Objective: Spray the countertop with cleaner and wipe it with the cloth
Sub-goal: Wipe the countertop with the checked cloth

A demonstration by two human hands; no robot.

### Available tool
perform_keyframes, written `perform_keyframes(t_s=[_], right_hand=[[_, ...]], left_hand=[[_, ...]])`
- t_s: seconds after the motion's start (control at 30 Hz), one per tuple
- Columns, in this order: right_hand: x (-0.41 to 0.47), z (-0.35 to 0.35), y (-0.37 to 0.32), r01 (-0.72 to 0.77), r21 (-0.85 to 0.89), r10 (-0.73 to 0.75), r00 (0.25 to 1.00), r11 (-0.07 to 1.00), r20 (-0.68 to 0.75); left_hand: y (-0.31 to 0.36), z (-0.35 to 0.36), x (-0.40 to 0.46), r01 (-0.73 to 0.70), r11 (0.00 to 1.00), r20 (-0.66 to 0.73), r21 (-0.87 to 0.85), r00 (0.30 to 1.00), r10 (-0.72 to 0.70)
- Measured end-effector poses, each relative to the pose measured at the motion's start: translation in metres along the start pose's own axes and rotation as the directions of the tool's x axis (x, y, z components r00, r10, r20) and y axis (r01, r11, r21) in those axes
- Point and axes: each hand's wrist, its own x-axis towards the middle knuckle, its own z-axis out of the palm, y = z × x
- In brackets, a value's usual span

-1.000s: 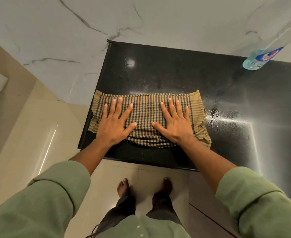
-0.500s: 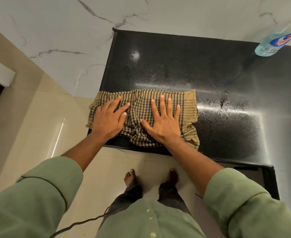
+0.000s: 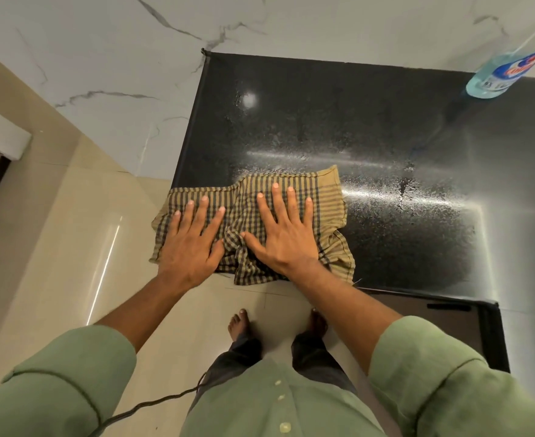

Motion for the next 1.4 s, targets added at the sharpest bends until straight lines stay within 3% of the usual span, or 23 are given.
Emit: perform_keyframes(t_s=[0.53, 0.87, 1.03, 1.2, 1.4], right_hand=[[-0.02, -0.002, 0.031, 0.133, 0.023, -0.132, 0.991, 0.991, -0.029], [-0.041, -0.017, 0.115, -0.037, -0.053, 0.035, 0.999, 0.998, -0.022], [-0.041, -0.019, 0.121, -0.066, -0.068, 0.066, 0.998, 0.996, 0.005], [-0.03, -0.028, 0.122, -0.058, -0.054, 0.061, 0.997, 0.997, 0.049], [-0.001, -0.024, 0.085, -0.086, -0.046, 0.086, 0.996, 0.995, 0.01]], left_hand=[[0.089, -0.006, 0.005, 0.063, 0.998, 0.076, 0.014, 0.995, -0.063], [0.158, -0.031, 0.047, -0.059, 0.998, 0.212, -0.014, 0.975, 0.061], [0.158, -0.053, 0.081, -0.043, 0.996, 0.24, -0.075, 0.969, 0.06], [0.131, -0.034, 0.084, 0.136, 0.977, 0.147, -0.163, 0.983, -0.113], [0.053, -0.02, 0.061, 0.112, 0.988, 0.049, -0.109, 0.993, -0.107]])
